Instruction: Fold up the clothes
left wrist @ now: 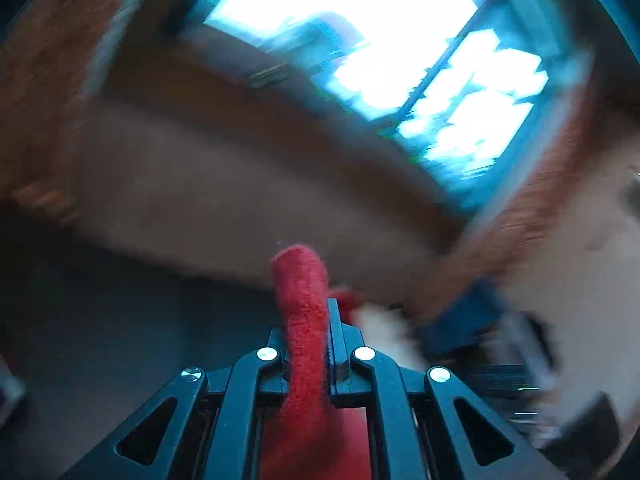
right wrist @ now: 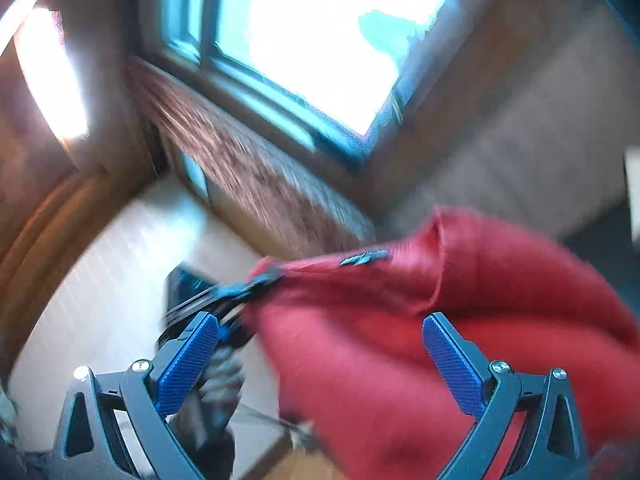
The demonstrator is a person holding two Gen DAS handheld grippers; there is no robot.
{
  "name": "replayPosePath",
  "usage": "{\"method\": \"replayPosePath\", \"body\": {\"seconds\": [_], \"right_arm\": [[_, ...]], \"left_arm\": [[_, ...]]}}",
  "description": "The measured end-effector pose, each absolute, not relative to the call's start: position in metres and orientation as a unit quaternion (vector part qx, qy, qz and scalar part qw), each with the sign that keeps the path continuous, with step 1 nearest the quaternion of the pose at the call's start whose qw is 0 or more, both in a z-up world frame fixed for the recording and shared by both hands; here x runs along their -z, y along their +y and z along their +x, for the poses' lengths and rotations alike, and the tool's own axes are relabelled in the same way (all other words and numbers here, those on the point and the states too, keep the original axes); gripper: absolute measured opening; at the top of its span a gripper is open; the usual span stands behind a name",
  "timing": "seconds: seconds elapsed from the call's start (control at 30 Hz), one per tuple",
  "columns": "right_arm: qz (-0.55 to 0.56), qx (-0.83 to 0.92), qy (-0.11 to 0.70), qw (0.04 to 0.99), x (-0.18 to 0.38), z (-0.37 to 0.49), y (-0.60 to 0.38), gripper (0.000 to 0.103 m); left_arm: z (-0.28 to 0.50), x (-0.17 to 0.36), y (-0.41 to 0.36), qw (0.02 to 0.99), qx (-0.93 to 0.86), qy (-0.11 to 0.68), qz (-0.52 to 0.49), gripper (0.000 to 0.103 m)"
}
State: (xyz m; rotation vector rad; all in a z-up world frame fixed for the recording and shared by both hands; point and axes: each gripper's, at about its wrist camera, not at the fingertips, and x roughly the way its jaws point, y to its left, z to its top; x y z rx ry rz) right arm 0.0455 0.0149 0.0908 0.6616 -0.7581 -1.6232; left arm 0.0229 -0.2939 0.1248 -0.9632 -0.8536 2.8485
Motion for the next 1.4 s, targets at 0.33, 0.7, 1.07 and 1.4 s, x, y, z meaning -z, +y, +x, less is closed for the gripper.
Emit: {"method": "replayPosePath", "body": {"seconds": [0.33,0.7,1.07,1.4], "right_arm": [[0.435,0.757,-0.237,0.426,0.037,0.043,-0.006,0.103],[0.375,0.846,0.087,0.368,0.025,0.009,-0.069,0.103],[0.438,0.775,0.297,0.347,0.095,-0.079,-0.204,0.103],[0.505,0.753,0.217,0.362,0.125,-0.098,-0.189,0.1]], "left_arm": [[0.052,0.107,-0.416,-0.145,-0.768,-0.384,-0.491,0.019],[0.16,0.137,-0.394,-0.066,-0.748,-0.541,-0.379,0.046],[0.187,0.13,-0.359,-0.031,-0.77,-0.543,-0.333,0.07],[0.119,0.146,-0.341,-0.026,-0.777,-0.511,-0.367,0.064]]}}
